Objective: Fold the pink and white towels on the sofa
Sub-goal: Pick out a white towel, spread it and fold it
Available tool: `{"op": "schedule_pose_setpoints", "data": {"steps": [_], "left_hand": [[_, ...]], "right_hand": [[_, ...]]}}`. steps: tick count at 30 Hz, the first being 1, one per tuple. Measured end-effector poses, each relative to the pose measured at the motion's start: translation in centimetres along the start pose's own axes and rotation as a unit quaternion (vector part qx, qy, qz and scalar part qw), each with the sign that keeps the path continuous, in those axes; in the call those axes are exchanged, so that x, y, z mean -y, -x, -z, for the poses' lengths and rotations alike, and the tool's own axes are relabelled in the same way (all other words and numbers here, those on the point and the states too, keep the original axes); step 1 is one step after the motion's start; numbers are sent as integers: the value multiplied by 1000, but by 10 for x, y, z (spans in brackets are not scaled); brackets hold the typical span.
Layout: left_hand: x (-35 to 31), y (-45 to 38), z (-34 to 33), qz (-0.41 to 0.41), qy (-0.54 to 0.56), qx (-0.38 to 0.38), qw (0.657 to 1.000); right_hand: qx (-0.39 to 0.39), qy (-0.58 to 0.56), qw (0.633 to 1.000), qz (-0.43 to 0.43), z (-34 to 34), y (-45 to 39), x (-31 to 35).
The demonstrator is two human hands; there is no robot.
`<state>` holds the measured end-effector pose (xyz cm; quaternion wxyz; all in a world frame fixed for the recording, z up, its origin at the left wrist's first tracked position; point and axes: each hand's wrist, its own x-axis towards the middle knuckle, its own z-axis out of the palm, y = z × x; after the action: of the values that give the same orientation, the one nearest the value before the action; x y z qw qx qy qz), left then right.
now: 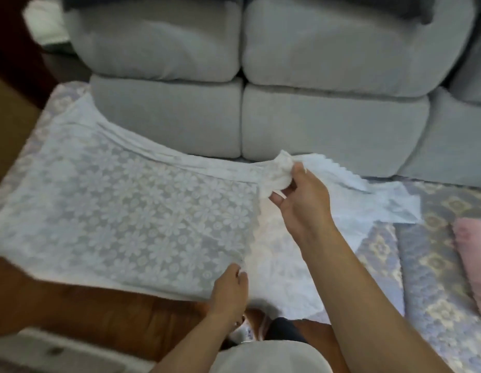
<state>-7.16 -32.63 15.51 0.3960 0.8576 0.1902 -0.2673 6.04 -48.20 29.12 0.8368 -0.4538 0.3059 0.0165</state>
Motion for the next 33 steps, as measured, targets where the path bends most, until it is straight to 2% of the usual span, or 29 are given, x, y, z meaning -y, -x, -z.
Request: {"op": "schedule_pose_setpoints", "data": {"steps": [2,4,6,9,11,14,17,21,23,25,28,31,33], "left_hand": [[46,-6,30,43,-49,20,998],[93,-4,60,113,-37,6,993],[136,0,86,202,37,-30,978],[189,3,126,312,206,-104,921],[221,-1,156,338,275,-139,889],[268,-31,212,329,334,-166,868],[321,-84,278,310,326,-171,877],[402,-171,380,261,216,-107,935],[445,-199,438,243,132,-102,956],[478,-229,497,246,98,-127,956],[518,-270,571,273,136,-163,938],[540,-304,608,288,120,-149,938],[545,-328,616,273,164,-140,937]], "right_hand": [[28,24,999,-33,-25,-11,-25],[52,69,995,-53,-53,-16,-48],[64,125,988,-64,-82,-20,-70],[70,184,978,-68,-124,-24,-102],[69,210,973,-66,-153,-24,-129],[62,244,966,-66,-200,-20,-183],[44,278,958,-59,-251,-16,-257],[-20,305,951,-55,-323,-8,-375],[-65,327,940,-69,-353,2,-426],[-106,368,921,-74,-373,12,-457],[-145,424,891,-73,-391,28,-479],[-157,467,867,-72,-400,38,-487],[-166,486,855,-69,-404,43,-492]]}}
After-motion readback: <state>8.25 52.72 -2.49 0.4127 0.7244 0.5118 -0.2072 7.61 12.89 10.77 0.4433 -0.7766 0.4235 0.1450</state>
